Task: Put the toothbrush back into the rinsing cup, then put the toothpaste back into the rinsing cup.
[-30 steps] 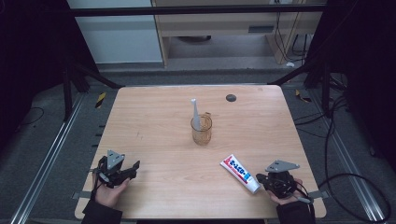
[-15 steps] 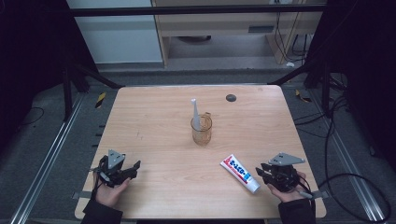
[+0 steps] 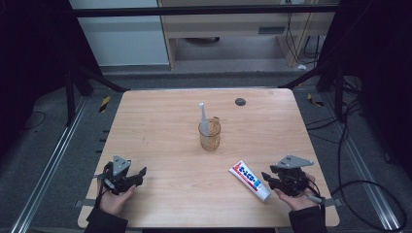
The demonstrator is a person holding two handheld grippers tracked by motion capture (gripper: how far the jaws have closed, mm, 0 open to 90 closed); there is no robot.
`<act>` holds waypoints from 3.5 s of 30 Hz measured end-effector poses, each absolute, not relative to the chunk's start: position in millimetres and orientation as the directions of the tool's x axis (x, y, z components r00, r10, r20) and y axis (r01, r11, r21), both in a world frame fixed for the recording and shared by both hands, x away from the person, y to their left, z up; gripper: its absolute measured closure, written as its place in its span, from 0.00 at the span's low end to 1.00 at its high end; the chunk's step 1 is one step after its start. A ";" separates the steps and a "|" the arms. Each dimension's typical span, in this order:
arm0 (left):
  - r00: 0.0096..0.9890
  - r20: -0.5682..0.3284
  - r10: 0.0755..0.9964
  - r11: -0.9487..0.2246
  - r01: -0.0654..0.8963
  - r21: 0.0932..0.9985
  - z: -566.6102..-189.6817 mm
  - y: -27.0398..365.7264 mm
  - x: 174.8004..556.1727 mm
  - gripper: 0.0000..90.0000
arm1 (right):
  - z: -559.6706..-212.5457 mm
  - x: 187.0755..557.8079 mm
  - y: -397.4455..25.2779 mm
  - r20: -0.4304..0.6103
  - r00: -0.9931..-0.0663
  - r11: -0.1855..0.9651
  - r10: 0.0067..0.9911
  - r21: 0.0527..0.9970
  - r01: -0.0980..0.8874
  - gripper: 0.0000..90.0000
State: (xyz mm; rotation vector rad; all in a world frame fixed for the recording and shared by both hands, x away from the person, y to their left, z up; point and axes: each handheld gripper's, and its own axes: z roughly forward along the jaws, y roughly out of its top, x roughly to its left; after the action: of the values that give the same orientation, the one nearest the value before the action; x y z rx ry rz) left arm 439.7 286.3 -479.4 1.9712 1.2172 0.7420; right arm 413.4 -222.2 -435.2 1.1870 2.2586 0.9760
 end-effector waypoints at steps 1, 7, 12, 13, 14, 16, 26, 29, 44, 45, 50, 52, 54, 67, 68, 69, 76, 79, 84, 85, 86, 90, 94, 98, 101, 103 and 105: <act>0.396 0.109 0.912 -0.319 0.515 0.795 -479.6 286.4 439.9 0.36 | -434.0 413.2 -220.4 -0.032 -0.557 0.393 0.830 0.741 0.544 0.63; 0.395 0.111 0.912 -0.319 0.514 0.796 -479.3 286.6 439.8 0.36 | -425.0 414.6 -209.8 -0.040 -0.566 0.403 0.824 0.743 0.535 0.59; 0.396 0.115 0.911 -0.324 0.515 0.793 -479.7 286.1 440.2 0.36 | -422.0 418.8 -200.5 -0.034 -0.581 0.420 0.813 0.725 0.546 0.54; 0.396 0.115 0.911 -0.324 0.515 0.793 -479.8 286.1 440.2 0.36 | -421.9 419.6 -198.7 -0.036 -0.581 0.423 0.813 0.723 0.547 0.53; 0.395 0.114 0.911 -0.323 0.516 0.793 -479.9 286.2 440.2 0.36 | -421.9 420.2 -197.5 -0.036 -0.581 0.424 0.813 0.720 0.549 0.51; 0.395 0.114 0.912 -0.323 0.516 0.793 -479.8 286.3 440.0 0.36 | -422.4 422.9 -193.8 -0.031 -0.587 0.432 0.809 0.709 0.557 0.49; 0.389 0.114 0.914 -0.320 0.519 0.793 -479.7 287.2 441.1 0.36 | -432.7 434.9 -175.1 -0.035 -0.611 0.480 0.791 0.655 0.584 0.44; 0.385 0.111 0.916 -0.315 0.521 0.794 -479.7 288.0 441.5 0.36 | -435.1 438.3 -172.0 -0.039 -0.617 0.490 0.786 0.648 0.583 0.43; 0.385 0.116 0.916 -0.320 0.524 0.790 -479.9 287.3 442.0 0.35 | -451.4 445.1 -167.9 -0.039 -0.612 0.524 0.790 0.561 0.641 0.39; 0.386 0.116 0.915 -0.320 0.524 0.789 -480.0 287.1 442.1 0.35 | -451.6 445.0 -168.2 -0.033 -0.611 0.522 0.791 0.558 0.645 0.39; 0.387 0.118 0.915 -0.323 0.524 0.788 -480.2 287.3 442.2 0.35 | -453.6 445.4 -169.8 -0.019 -0.602 0.519 0.798 0.529 0.672 0.39; 0.389 0.121 0.913 -0.327 0.523 0.787 -480.3 287.4 441.8 0.35 | -454.6 445.3 -170.0 -0.012 -0.598 0.516 0.802 0.517 0.683 0.39; 0.390 0.121 0.913 -0.327 0.523 0.787 -480.1 287.6 441.7 0.35 | -455.8 445.5 -169.5 -0.009 -0.600 0.521 0.800 0.507 0.687 0.39; 0.391 0.121 0.912 -0.329 0.526 0.784 -480.8 287.5 442.3 0.35 | -464.0 447.9 -166.5 0.003 -0.602 0.533 0.798 0.462 0.709 0.40; 0.392 0.121 0.912 -0.330 0.527 0.783 -480.9 287.3 442.3 0.35 | -464.2 448.0 -166.2 0.005 -0.601 0.532 0.799 0.460 0.711 0.40; 0.393 0.122 0.912 -0.332 0.526 0.783 -480.8 287.1 442.2 0.35 | -464.7 448.2 -166.2 0.006 -0.604 0.535 0.797 0.457 0.711 0.40; 0.394 0.122 0.911 -0.333 0.527 0.782 -481.2 286.9 442.6 0.35 | -468.8 452.8 -163.3 0.007 -0.606 0.540 0.795 0.447 0.713 0.41; 0.394 0.121 0.911 -0.332 0.529 0.781 -481.3 287.1 442.6 0.35 | -470.4 455.5 -161.6 0.010 -0.598 0.534 0.801 0.440 0.722 0.41; 0.394 0.121 0.911 -0.332 0.528 0.782 -481.3 287.0 442.6 0.35 | -470.4 461.3 -156.2 0.008 -0.609 0.543 0.793 0.442 0.714 0.41; 0.394 0.120 0.911 -0.332 0.528 0.781 -481.4 287.1 442.6 0.35 | -470.4 462.2 -155.5 0.008 -0.608 0.543 0.794 0.442 0.714 0.42; 0.394 0.120 0.911 -0.331 0.529 0.781 -481.5 287.3 442.7 0.35 | -470.6 463.5 -154.5 0.009 -0.606 0.542 0.795 0.440 0.716 0.42; 0.394 0.119 0.911 -0.331 0.528 0.782 -481.5 287.3 442.7 0.35 | -473.3 467.0 -153.1 0.010 -0.608 0.546 0.794 0.427 0.721 0.43; 0.395 0.118 0.911 -0.331 0.530 0.781 -482.0 287.2 443.1 0.35 | -475.2 469.0 -153.3 0.018 -0.601 0.541 0.799 0.416 0.731 0.44; 0.394 0.120 0.911 -0.332 0.530 0.781 -481.9 287.2 443.2 0.35 | -475.8 470.2 -151.6 0.021 -0.598 0.540 0.801 0.406 0.738 0.45; 0.395 0.120 0.911 -0.332 0.532 0.779 -482.3 287.4 443.5 0.35 | -474.9 471.9 -151.6 0.028 -0.598 0.541 0.801 0.395 0.742 0.46; 0.395 0.120 0.911 -0.334 0.533 0.778 -482.3 287.4 443.6 0.35 | -474.1 473.0 -151.4 0.031 -0.598 0.542 0.801 0.385 0.747 0.47; 0.396 0.120 0.911 -0.334 0.532 0.778 -482.2 287.2 443.5 0.35 | -473.6 473.2 -149.7 0.031 -0.595 0.543 0.803 0.375 0.751 0.48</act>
State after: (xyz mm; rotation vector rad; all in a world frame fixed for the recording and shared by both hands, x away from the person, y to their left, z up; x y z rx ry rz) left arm 443.5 287.2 -482.2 1.9991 1.2292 0.7406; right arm 473.2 -149.7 -473.6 1.3336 2.6302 0.5325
